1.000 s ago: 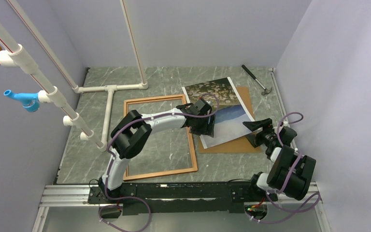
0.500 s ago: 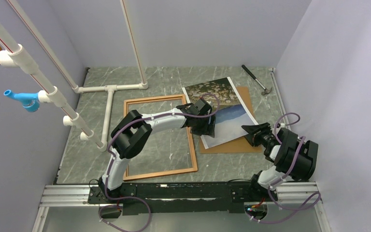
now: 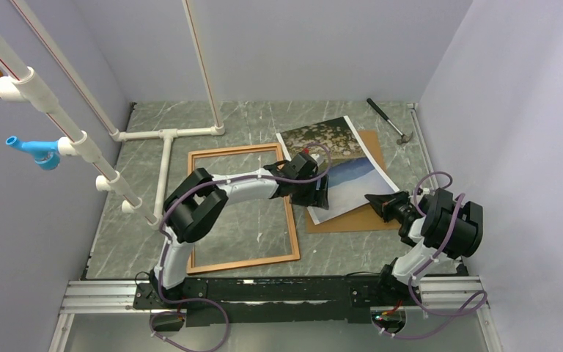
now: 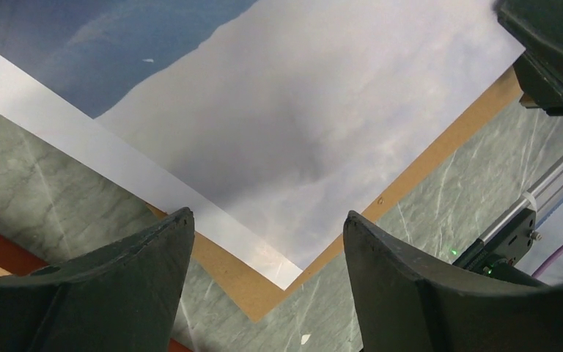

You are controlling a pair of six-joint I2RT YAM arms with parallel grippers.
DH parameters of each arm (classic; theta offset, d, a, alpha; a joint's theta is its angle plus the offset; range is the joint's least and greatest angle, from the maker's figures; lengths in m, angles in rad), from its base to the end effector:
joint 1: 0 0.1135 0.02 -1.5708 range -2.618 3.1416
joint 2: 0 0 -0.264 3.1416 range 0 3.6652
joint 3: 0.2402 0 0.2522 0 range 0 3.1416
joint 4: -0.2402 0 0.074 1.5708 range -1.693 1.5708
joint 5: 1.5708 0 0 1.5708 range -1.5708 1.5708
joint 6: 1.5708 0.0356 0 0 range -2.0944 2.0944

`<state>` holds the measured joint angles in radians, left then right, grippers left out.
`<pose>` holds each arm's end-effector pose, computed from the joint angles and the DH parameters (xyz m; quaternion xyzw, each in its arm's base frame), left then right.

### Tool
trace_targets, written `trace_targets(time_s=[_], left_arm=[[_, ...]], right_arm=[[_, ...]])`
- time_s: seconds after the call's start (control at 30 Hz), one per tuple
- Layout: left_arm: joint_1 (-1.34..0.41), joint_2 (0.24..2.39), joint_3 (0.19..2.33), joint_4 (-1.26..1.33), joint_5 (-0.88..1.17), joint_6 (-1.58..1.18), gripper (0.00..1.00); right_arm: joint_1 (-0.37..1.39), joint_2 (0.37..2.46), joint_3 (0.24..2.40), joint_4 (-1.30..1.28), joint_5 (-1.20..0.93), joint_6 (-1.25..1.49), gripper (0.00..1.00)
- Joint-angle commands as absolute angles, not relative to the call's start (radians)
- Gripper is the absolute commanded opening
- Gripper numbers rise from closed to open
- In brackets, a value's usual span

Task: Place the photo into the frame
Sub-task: Pick up the photo at the center of the board, then turn over the photo from the photo frame.

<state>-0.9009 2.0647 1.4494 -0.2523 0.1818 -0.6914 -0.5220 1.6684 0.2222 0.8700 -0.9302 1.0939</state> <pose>0.2746 -0.3570 0.1704 0.1289 0.9266 -0.3047 0.1790 0.2011 -0.0828 0.0887 0.4200 0.6974 0.4984 0.2979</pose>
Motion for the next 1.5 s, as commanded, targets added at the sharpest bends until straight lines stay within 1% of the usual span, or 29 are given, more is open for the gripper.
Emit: trace_targets(time_s=[0.0,0.1,0.17,0.23,0.4,0.53,0.63,0.87,1.0,1.1,1.27,1.47], left_arm=[[-0.909,1.988,1.397,-0.189,0.202,-0.672,0.81],[-0.908,1.931,1.364,-0.163,0.190,-0.663,0.89],[-0.907,1.885,1.340,-0.144,0.177,-0.656,0.96],[-0.907,1.833,1.311,-0.119,0.167,-0.649,0.99],[-0.906,1.687,1.247,-0.080,0.126,-0.628,0.99],[-0.905,1.552,1.220,-0.103,0.048,-0.613,0.99],[-0.903,1.461,1.210,-0.163,-0.033,-0.601,0.99],[-0.891,1.279,1.175,-0.287,-0.192,-0.582,0.99],[-0.866,1.202,1.154,-0.354,-0.253,-0.585,0.99],[-0.831,1.153,1.141,-0.410,-0.278,-0.599,0.99],[-0.753,1.079,1.090,-0.446,-0.248,-0.633,0.99],[-0.667,1.021,1.038,-0.444,-0.161,-0.662,0.99]], right_arm=[[-0.520,1.612,0.238,0.895,-0.960,1.079,0.00],[-0.519,1.536,0.255,0.782,-0.940,1.030,0.00],[-0.519,1.465,0.279,0.655,-0.916,0.976,0.00],[-0.520,1.386,0.315,0.510,-0.885,0.920,0.00],[-0.518,1.171,0.445,0.146,-0.785,0.792,0.00],[-0.505,1.036,0.570,-0.034,-0.716,0.758,0.00],[-0.450,0.975,0.668,-0.125,-0.643,0.739,0.00],[-0.173,1.031,0.995,-0.368,-0.456,0.616,0.00],[-0.048,1.111,1.219,-0.513,-0.371,0.526,0.00],[0.034,1.156,1.342,-0.611,-0.292,0.450,0.00],[0.180,1.251,1.513,-0.753,-0.193,0.343,0.00],[0.432,1.388,1.660,-0.883,-0.058,0.233,0.00]])
